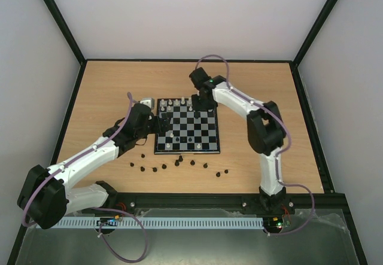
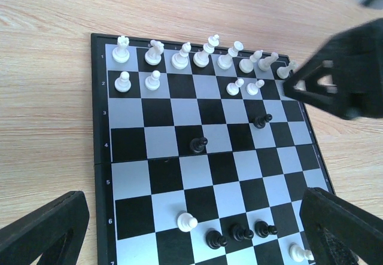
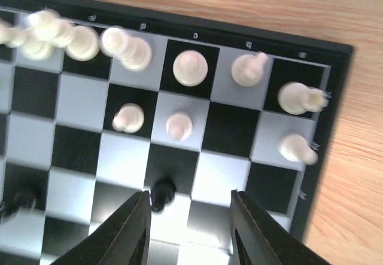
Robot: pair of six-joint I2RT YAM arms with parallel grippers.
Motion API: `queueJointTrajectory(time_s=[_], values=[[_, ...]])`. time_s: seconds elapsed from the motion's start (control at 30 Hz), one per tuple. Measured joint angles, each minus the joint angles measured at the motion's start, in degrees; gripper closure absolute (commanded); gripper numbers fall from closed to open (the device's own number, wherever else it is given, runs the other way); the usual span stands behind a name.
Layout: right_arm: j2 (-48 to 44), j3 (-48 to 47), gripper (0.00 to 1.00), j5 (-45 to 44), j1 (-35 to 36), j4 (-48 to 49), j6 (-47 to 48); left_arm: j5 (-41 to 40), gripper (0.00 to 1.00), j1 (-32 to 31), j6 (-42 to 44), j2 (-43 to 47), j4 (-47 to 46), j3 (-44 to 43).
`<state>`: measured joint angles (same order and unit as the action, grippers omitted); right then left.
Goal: Set up the chess pieces on the board
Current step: Place the chess piece on the chessboard, then pick up the chess piece from the chessboard.
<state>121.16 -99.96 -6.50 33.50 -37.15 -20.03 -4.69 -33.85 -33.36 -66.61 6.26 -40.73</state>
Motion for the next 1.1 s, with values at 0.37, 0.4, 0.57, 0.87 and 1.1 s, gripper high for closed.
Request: queueJointTrajectory(time_s=[0.37, 0.4, 0.57, 0.87, 1.1], values=[[-29.27, 26.77, 0.48, -1.38, 4.96, 4.35, -3.32, -0.26, 0.01, 0.0, -0.02, 0.57, -0.79, 0.68], [-30.58, 29.22, 0.5, -1.25, 6.29, 4.57, -3.65, -0.33, 0.01, 0.0, -0.02, 0.48, -0.79, 0.68], [-33.35, 37.27, 0.56, -0.66, 12.44, 5.35, -6.49, -0.63, 0.01, 0.0, -0.02, -0.81, -0.76, 0.66], [-30.67, 38.4, 0.65, -0.63, 17.42, 7.82, -8.7, -0.92, 0.01, 0.0, -0.02, -1.18, -0.76, 0.66], [-24.0, 36.76, 0.74, -2.16, 17.59, 8.41, -8.96, -0.94, 0.01, 0.0, -0.02, -1.18, -0.76, 0.66]])
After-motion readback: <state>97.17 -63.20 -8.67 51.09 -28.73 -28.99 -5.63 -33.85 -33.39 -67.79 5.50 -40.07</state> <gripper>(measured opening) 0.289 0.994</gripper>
